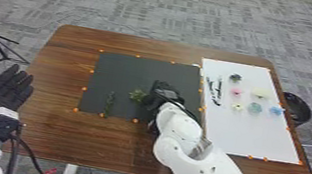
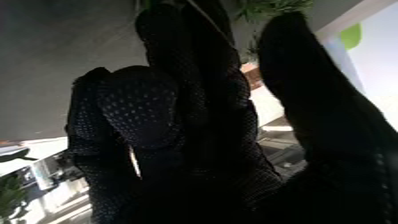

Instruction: Arrange flowers

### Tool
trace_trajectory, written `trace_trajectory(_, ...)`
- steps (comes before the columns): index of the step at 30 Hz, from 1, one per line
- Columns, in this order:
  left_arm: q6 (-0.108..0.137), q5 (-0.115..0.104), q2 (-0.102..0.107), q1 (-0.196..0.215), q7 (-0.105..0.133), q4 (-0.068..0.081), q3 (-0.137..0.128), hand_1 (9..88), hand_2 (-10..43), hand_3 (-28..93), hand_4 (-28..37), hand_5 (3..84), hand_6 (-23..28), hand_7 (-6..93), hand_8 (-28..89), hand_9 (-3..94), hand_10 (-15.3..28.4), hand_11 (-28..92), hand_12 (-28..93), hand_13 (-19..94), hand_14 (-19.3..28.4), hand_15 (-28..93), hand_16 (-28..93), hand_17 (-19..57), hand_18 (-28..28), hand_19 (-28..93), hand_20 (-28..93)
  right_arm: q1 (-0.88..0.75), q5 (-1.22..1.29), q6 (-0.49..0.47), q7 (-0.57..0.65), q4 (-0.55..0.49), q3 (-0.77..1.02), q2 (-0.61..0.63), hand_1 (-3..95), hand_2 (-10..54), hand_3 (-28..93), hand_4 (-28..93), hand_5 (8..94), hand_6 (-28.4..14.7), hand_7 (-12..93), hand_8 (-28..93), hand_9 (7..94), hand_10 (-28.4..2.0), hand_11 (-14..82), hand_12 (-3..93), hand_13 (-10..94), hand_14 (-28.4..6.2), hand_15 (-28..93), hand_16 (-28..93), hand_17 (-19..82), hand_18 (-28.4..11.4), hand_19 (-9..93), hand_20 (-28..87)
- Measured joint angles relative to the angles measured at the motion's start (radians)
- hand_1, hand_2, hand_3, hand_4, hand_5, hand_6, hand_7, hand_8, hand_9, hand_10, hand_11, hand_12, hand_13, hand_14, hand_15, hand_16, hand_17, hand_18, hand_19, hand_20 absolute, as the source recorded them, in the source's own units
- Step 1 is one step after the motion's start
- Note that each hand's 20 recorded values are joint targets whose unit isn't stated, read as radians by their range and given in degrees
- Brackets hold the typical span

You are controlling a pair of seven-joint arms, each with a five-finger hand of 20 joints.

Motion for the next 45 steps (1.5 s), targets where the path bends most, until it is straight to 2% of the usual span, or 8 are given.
trace_trajectory(4, 0.000, -0.001, 0.000, 0.001, 0.001, 0.000, -0.001, 23.7, 18.1, 72, -28.3, 44.2, 7.7, 14.1, -10, 37.9, 15.7, 25, 9, 28, 14.6, 35, -6, -5.5, 11.8, 27, 12, -0.010, 0.006, 0.001, -0.004, -0.041, 0.007, 0.005, 28.2, -1.7, 71, -16, 68.3, -8.1, 23, -7, 76.5, -19.4, 24.7, 22.3, 78, -9.1, 66, 32, 39, -28.4, 89, 25)
trace_trajectory(9, 0.000, -0.002, 0.000, 0.007, 0.004, 0.000, -0.001, 23.6, 18.1, 72, -28.3, 44.1, 7.7, 14.2, -10, 37.9, 15.7, 25, 9, 28, 14.7, 35, -6, -5.5, 11.8, 27, 12, -0.027, 0.018, 0.001, -0.006, -0.115, 0.023, 0.022, 26.7, 1.6, 71, -16, 66.3, -9.3, 20, -6, 74.6, -21.4, 20.2, 19.9, 79, -9.0, 65, 31, 40, -28.4, 89, 24)
trace_trajectory(16, 0.000, -0.002, -0.001, 0.015, 0.005, 0.000, -0.006, 23.6, 18.1, 72, -28.3, 44.0, 7.8, 14.1, -10, 37.9, 15.8, 25, 9, 28, 14.7, 35, -6, -5.5, 11.8, 27, 12, -0.045, 0.026, 0.005, -0.005, -0.151, 0.043, 0.039, 26.3, 6.3, 71, -16, 66.9, -9.7, 13, -7, 75.1, -21.8, 17.4, 17.5, 80, -8.9, 62, 30, 40, -28.4, 90, 22)
trace_trajectory(18, 0.000, -0.002, -0.001, 0.016, 0.006, 0.000, -0.006, 23.6, 18.1, 72, -28.3, 44.0, 7.8, 14.0, -10, 37.9, 15.8, 25, 9, 28, 14.7, 35, -6, -5.5, 11.8, 27, 12, -0.049, 0.039, 0.000, -0.005, -0.154, 0.050, 0.042, 25.7, 7.7, 71, -16, 68.0, -9.3, 15, -6, 74.5, -22.0, 16.9, 17.4, 80, -9.1, 61, 30, 40, -28.4, 89, 22)
trace_trajectory(23, 0.000, -0.002, -0.005, 0.017, 0.006, 0.000, -0.006, 23.7, 18.1, 72, -28.3, 44.0, 7.8, 14.1, -10, 37.9, 15.8, 25, 9, 28, 14.7, 35, -6, -5.5, 11.8, 27, 12, -0.060, 0.024, 0.002, -0.006, -0.161, 0.050, 0.055, 25.2, 14.0, 72, -15, 69.6, -8.8, 29, -5, 72.7, -23.6, 14.0, 15.4, 81, -9.8, 60, 29, 40, -28.4, 90, 20)
trace_trajectory(27, 0.000, -0.002, -0.008, 0.019, 0.006, 0.000, -0.006, 23.7, 18.1, 72, -28.3, 44.2, 7.9, 14.3, -10, 38.0, 15.8, 26, 9, 28, 14.8, 35, -6, -5.5, 11.9, 27, 12, -0.073, 0.028, -0.028, -0.001, -0.168, 0.066, 0.059, 25.1, 16.9, 72, -15, 68.9, -9.0, 30, -6, 72.4, -23.9, 13.1, 14.7, 81, -9.8, 58, 28, 40, -28.4, 90, 19)
trace_trajectory(34, 0.000, 0.000, -0.013, 0.019, 0.012, 0.000, -0.003, 23.7, 18.2, 72, -28.3, 44.3, 7.9, 14.4, -10, 38.1, 15.8, 26, 9, 28, 14.9, 36, -6, -5.5, 11.9, 27, 12, -0.099, 0.113, -0.148, 0.010, -0.176, 0.103, 0.057, 24.9, 18.2, 73, -14, 66.8, -9.2, 37, -9, 72.1, -23.9, 13.3, 14.5, 81, -10.0, 56, 27, 40, -28.3, 89, 19)
trace_trajectory(45, 0.001, -0.004, -0.009, 0.016, 0.021, 0.000, 0.021, 23.7, 18.3, 72, -28.3, 44.5, 8.0, 14.8, -10, 38.2, 16.0, 27, 9, 28, 14.8, 36, -6, -5.5, 12.0, 27, 12, -0.143, 0.173, -0.099, -0.074, -0.175, 0.122, 0.035, 24.6, 18.0, 74, -14, 64.5, -8.8, 40, -11, 69.0, -23.6, 12.9, 14.1, 80, -9.6, 55, 27, 38, -27.5, 87, 19)
